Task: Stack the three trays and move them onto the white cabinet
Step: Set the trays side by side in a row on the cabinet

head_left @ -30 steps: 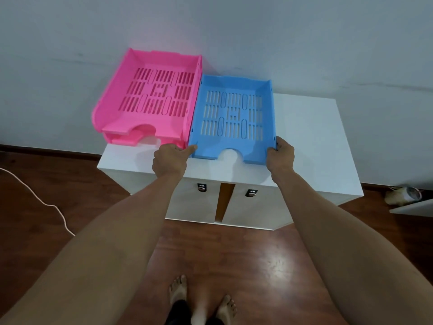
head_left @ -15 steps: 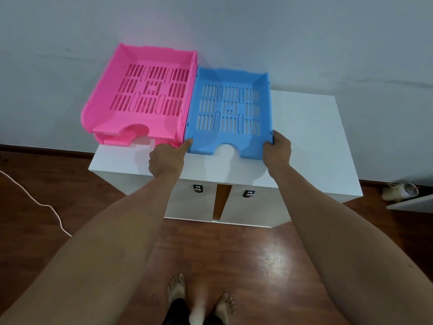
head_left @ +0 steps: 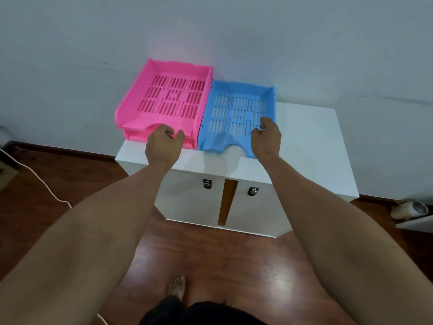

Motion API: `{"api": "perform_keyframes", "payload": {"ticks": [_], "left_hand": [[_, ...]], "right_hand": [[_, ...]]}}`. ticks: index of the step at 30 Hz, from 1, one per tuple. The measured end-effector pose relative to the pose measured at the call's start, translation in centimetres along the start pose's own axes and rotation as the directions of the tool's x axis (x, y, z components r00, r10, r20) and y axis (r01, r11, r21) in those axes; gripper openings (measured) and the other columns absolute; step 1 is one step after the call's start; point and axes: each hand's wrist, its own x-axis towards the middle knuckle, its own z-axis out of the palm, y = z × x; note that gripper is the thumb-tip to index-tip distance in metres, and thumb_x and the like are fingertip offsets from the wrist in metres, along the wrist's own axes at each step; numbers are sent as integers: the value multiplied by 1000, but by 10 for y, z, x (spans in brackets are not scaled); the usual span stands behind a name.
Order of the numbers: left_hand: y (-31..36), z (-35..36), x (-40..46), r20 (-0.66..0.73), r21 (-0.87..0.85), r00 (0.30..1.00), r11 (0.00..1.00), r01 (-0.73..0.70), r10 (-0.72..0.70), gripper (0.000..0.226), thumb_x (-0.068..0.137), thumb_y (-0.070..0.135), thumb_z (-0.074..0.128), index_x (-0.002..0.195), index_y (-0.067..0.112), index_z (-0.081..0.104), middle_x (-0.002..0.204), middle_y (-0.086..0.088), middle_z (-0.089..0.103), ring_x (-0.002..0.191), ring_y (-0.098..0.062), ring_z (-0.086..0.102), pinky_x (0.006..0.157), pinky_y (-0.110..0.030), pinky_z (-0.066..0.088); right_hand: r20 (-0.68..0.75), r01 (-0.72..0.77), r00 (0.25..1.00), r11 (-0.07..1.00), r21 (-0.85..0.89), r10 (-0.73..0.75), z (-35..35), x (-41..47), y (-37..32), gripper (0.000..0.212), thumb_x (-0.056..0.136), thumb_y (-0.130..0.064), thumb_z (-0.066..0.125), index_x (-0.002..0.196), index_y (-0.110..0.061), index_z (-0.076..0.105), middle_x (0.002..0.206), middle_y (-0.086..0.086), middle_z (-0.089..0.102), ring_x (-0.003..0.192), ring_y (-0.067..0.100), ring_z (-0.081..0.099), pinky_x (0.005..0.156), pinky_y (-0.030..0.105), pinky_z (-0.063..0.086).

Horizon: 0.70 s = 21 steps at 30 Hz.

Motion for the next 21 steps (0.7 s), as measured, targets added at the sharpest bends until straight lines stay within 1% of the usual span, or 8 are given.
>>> {"api": "perform_keyframes", "payload": {"ticks": [3, 7, 10, 12, 14, 16, 18, 21], "left_hand": [[-9, -22, 16, -40, 4, 999, 1000, -27, 28, 32, 89, 33, 65, 114, 14, 62, 106, -7, 65, 92, -28, 65, 73, -36, 48], [-25, -48, 48, -66, 76, 995, 995, -66, 71, 53, 90, 22, 62, 139, 9, 51, 135, -17, 56, 124, -35, 52, 96, -48, 48], [-39, -67, 76, -31, 111, 997, 992, -62, 66, 61, 91, 20, 61, 148, 6, 43, 146, -18, 52, 135, -39, 45, 108, -51, 43], [-48, -77, 93, 0, 103, 998, 993, -62, 62, 54, 89, 17, 60, 140, 4, 48, 138, -18, 58, 129, -41, 51, 103, -54, 48], [-54, -84, 105, 12, 83, 996, 993, -89, 89, 36, 86, 12, 58, 120, 4, 53, 120, -18, 64, 109, -43, 61, 86, -54, 58], [-57, -83, 106, 39, 56, 997, 996, -73, 71, 27, 87, 11, 56, 112, 4, 50, 112, -19, 67, 96, -43, 67, 77, -53, 61], [-60, -83, 103, 90, 33, 996, 999, -26, 22, 29, 89, 11, 53, 116, 3, 47, 114, -21, 68, 93, -44, 68, 77, -54, 62], [-62, -77, 104, 154, 3, 988, 1000, 2, -2, 28, 89, 5, 47, 116, 1, 47, 115, -20, 68, 96, -41, 68, 78, -48, 63]], "right_hand": [[41, 34, 999, 999, 37, -36, 20, -8, -17, 46, 102, -10, 53, 149, -10, 52, 144, 11, 59, 125, 24, 62, 98, 33, 52], [91, 44, 995, 997, 66, -50, 55, -17, -42, 50, 103, -19, 57, 152, -12, 49, 145, 9, 59, 119, 17, 61, 105, 38, 53], [143, 30, 989, 997, 78, -41, 84, -21, -62, 59, 103, -27, 61, 157, -13, 42, 153, 9, 54, 132, 20, 58, 114, 42, 48], [170, 6, 985, 995, 101, -23, 103, -22, -72, 65, 101, -29, 64, 159, -12, 38, 158, 10, 50, 140, 23, 53, 118, 41, 43], [188, -19, 982, 994, 111, -2, 118, -23, -76, 69, 100, -29, 65, 160, -11, 37, 162, 10, 46, 146, 24, 48, 121, 42, 39], [207, -22, 978, 996, 91, 3, 121, -23, -73, 60, 99, -29, 66, 153, -10, 46, 159, 8, 49, 145, 24, 47, 121, 44, 39], [205, -9, 979, 997, 80, -8, 122, -23, -66, 36, 98, -24, 64, 129, -7, 57, 137, 7, 63, 126, 24, 61, 109, 45, 50], [169, 0, 986, 999, 47, -8, 121, -22, -59, 18, 95, -11, 59, 112, -6, 62, 96, -5, 70, 82, 10, 68, 68, 35, 60]]}}
